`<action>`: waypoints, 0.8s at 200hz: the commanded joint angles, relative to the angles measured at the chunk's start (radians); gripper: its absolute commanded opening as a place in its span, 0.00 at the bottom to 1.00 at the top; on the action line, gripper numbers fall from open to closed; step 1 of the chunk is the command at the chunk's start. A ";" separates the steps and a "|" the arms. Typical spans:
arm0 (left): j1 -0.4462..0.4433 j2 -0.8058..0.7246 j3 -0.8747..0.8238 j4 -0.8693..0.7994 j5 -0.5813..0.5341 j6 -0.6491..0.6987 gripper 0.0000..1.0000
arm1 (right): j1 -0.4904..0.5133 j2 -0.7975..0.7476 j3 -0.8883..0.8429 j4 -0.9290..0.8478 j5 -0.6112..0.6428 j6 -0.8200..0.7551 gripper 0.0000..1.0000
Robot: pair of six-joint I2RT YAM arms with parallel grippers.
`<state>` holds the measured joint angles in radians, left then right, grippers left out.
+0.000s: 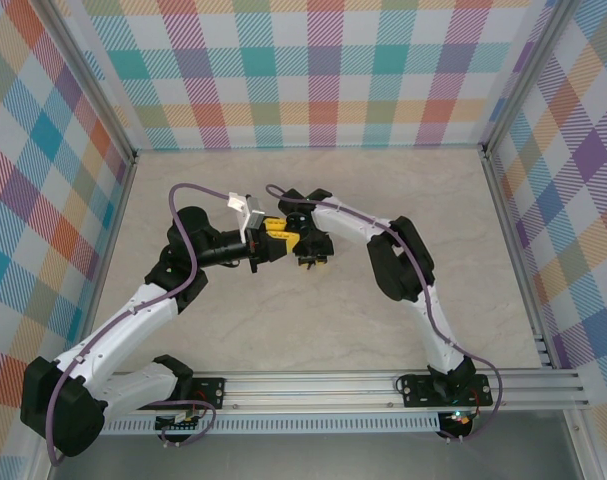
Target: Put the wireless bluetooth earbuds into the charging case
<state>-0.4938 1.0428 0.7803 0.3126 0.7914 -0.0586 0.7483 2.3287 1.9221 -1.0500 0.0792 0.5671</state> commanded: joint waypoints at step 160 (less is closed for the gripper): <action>0.009 -0.026 -0.011 0.006 -0.007 0.016 0.00 | 0.022 0.147 0.091 -0.054 0.125 -0.035 0.29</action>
<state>-0.4938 1.0386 0.7803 0.3126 0.7914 -0.0586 0.7681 2.3844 2.0117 -1.1248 0.1589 0.5369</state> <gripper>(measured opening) 0.213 0.309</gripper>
